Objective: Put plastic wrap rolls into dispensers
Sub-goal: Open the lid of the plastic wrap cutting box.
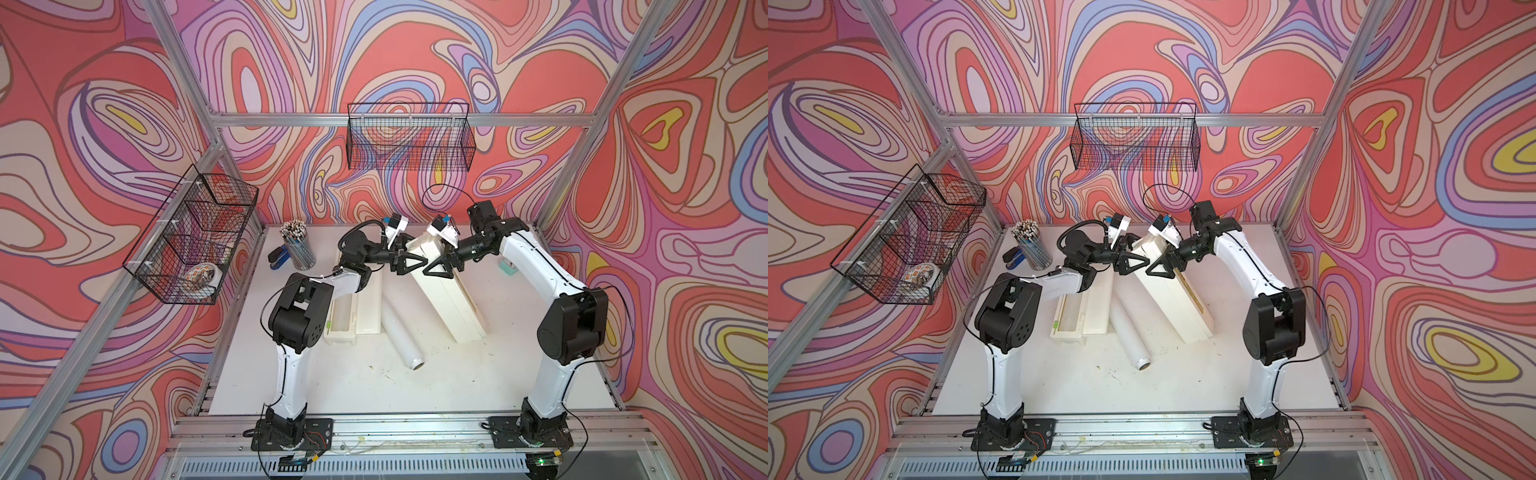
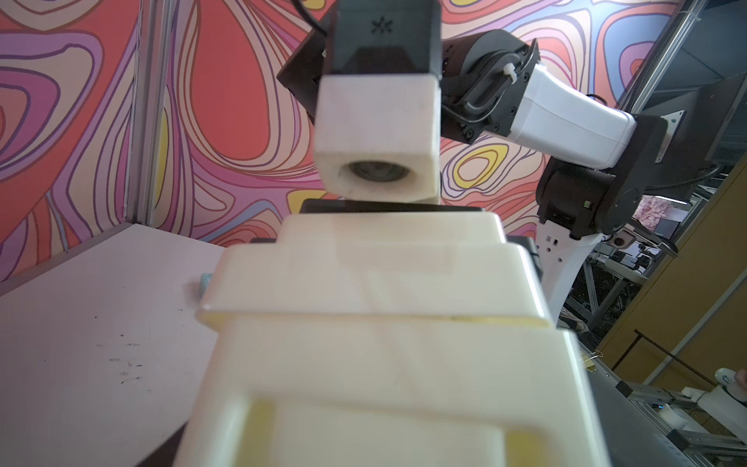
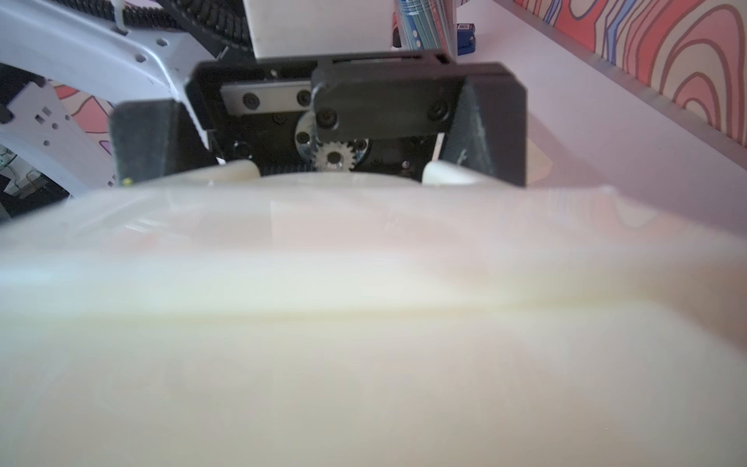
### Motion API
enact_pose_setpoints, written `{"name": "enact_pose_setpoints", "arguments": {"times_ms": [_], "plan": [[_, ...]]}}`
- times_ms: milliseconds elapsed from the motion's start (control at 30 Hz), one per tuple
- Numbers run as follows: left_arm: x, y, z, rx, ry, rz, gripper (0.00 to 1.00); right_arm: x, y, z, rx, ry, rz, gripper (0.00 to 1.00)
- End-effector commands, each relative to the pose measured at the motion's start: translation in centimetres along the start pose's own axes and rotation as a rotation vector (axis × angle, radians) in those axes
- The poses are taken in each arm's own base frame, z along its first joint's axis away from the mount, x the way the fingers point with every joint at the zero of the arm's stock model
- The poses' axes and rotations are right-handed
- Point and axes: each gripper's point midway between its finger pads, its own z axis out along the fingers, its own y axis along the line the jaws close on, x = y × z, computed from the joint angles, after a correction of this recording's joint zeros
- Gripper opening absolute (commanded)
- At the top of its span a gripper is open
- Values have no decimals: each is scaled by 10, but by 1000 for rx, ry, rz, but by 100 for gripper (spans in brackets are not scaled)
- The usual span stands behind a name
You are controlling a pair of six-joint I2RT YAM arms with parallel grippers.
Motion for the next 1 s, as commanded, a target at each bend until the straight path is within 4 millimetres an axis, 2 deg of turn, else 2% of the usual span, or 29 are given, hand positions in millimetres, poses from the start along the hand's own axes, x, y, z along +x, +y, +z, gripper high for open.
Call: {"name": "enact_pose_setpoints", "arguments": {"times_ms": [0, 67, 167, 333, 400, 467, 500, 667, 900, 967], "plan": [[-14, -7, -1, 40, 8, 79, 31, 1, 2, -11, 34, 2, 12, 98], [-14, -5, 0, 40, 7, 77, 29, 3, 5, -10, 18, 1, 13, 98], [-15, -5, 2, 47, 11, 74, 27, 4, 5, -6, -3, -12, 14, 92], [-8, -1, 1, 39, 24, 58, 18, -2, 0, -6, -11, -32, 17, 64], [-5, 4, -2, 15, 20, 54, 13, -5, -3, -13, 3, -52, 26, 53], [-3, 9, -8, -13, 14, 48, 3, -8, -7, -24, 32, -73, 36, 42], [-3, 12, -12, -29, 9, 52, 0, -10, -12, -33, 55, -94, 48, 41], [1, 24, -27, -96, 7, 52, 0, -18, -17, -65, 149, -188, 28, 38], [1, 29, -28, -126, 3, 64, 0, 0, -33, -65, 210, -89, 116, 28], [1, 32, -29, -148, -1, 73, 0, 15, -52, -63, 274, -29, 170, 26]]}}
